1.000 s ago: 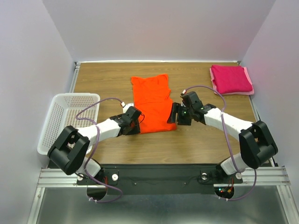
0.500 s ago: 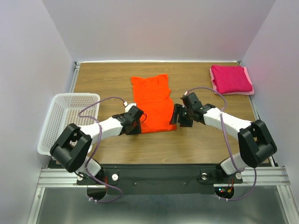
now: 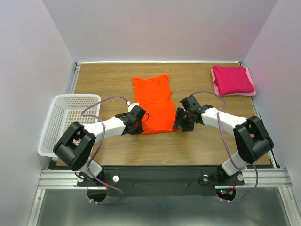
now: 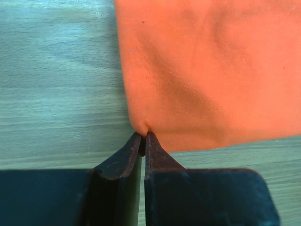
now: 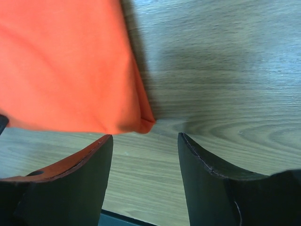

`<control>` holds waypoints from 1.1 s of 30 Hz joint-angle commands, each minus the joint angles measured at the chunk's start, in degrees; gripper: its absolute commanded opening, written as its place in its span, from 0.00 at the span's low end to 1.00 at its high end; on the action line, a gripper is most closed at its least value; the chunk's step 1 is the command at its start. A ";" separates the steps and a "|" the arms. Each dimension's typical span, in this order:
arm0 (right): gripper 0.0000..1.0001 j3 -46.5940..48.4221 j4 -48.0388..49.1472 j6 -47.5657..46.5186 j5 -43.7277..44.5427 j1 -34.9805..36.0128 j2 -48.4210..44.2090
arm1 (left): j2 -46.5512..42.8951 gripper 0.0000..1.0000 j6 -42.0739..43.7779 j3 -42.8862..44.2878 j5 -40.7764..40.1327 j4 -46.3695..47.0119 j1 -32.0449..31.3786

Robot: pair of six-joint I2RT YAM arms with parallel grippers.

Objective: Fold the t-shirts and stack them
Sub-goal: Fold the tshirt

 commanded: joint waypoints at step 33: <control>0.41 3.56 -3.29 0.45 4.37 2.50 8.64 | -0.10 0.01 2.78 -3.09 2.62 -3.15 -0.51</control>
